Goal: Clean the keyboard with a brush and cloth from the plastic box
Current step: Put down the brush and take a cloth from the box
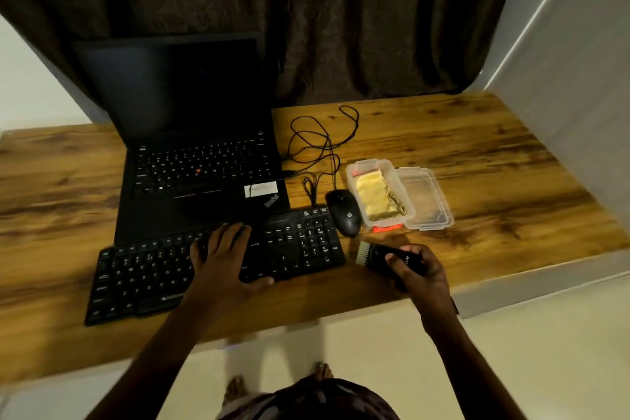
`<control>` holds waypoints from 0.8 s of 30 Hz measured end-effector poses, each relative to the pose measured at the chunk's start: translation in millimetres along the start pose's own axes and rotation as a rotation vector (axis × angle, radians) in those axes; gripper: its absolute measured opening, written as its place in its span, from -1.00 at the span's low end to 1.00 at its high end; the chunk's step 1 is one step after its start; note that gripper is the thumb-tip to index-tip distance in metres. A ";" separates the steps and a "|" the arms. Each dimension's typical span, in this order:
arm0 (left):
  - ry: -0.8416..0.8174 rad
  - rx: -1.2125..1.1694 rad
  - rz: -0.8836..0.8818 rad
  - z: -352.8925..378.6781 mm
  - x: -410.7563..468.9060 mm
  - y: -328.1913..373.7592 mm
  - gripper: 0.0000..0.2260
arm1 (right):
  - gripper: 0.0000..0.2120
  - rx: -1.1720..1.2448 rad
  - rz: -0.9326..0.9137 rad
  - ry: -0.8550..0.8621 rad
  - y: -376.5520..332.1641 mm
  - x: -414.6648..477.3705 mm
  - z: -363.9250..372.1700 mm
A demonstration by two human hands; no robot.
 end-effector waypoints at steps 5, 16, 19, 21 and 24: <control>-0.041 0.011 -0.022 7.3 3.4 10.3 0.07 | -0.81 -0.132 -0.015 0.096 7.5 17.4 -18.1; -0.038 0.013 -0.045 13.6 -3.5 11.1 0.04 | -0.55 -0.731 -0.286 0.095 -17.4 40.5 -7.4; -0.024 0.008 -0.037 13.6 -5.2 9.2 0.01 | -0.48 -0.829 -0.373 0.102 -22.3 36.6 -6.4; -0.017 -0.010 -0.033 13.3 -6.0 8.5 0.00 | -0.43 -0.840 -0.385 0.077 -22.7 38.0 -5.2; -0.028 -0.021 -0.039 13.6 -6.7 8.1 0.00 | -0.40 -0.835 -0.322 0.055 -21.7 45.4 -8.9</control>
Point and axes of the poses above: each hand's wrist, its own x-axis towards the middle knuckle, its own z-axis out of the palm, y = z × x, the point moved 10 cm from there along x, towards the middle knuckle, and after that the axes turned 10 degrees about z, right-handed, at the moved point
